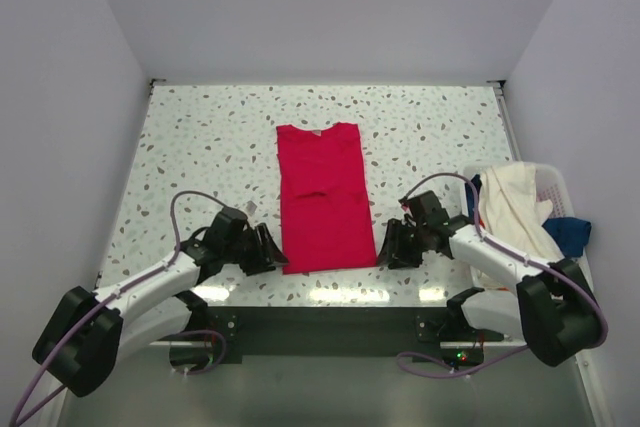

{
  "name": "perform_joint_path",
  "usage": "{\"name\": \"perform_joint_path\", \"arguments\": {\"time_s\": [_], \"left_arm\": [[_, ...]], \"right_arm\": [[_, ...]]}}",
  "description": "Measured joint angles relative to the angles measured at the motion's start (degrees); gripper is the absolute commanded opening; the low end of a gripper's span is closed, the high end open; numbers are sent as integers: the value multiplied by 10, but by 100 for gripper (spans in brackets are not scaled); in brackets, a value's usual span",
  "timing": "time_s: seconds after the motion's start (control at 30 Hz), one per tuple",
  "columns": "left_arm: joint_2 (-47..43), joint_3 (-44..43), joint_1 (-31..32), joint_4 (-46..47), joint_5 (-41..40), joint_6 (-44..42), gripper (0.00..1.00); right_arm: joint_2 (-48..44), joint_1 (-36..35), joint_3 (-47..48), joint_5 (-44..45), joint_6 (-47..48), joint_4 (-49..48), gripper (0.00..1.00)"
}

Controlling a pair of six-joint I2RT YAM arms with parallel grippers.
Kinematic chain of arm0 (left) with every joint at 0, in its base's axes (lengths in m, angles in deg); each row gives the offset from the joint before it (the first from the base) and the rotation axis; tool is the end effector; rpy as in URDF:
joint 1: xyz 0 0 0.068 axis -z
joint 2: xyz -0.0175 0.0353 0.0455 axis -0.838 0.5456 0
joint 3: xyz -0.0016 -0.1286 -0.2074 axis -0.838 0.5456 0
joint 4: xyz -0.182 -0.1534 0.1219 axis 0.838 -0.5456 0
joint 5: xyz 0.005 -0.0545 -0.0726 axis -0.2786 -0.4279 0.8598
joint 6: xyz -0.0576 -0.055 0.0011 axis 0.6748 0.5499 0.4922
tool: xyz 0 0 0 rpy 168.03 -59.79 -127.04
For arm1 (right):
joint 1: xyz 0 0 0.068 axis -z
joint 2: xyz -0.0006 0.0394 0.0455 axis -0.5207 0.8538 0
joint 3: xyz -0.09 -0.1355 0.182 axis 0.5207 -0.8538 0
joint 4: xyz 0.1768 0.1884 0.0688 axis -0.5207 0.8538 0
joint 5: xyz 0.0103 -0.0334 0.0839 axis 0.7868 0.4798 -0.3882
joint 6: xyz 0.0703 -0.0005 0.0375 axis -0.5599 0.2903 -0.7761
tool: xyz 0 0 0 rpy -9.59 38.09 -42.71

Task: Fold and stack the t-shirts
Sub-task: Fold the tshirt

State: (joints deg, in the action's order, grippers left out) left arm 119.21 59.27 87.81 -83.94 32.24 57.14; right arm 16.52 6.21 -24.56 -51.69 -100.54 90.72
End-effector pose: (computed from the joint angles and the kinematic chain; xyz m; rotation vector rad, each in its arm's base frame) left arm 0.1697 -0.1245 0.0841 -0.4293 2.6646 -0.9296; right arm 0.1921 0.1150 0.0926 0.1746 2.8358 0.7368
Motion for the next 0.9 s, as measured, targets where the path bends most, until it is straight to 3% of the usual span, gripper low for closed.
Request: {"name": "perform_joint_path", "arguments": {"time_s": [0.9], "left_arm": [[8,32,36,52,29,44,42]], "right_arm": [[35,-2,-30,-51,-60,-89,40]]}}
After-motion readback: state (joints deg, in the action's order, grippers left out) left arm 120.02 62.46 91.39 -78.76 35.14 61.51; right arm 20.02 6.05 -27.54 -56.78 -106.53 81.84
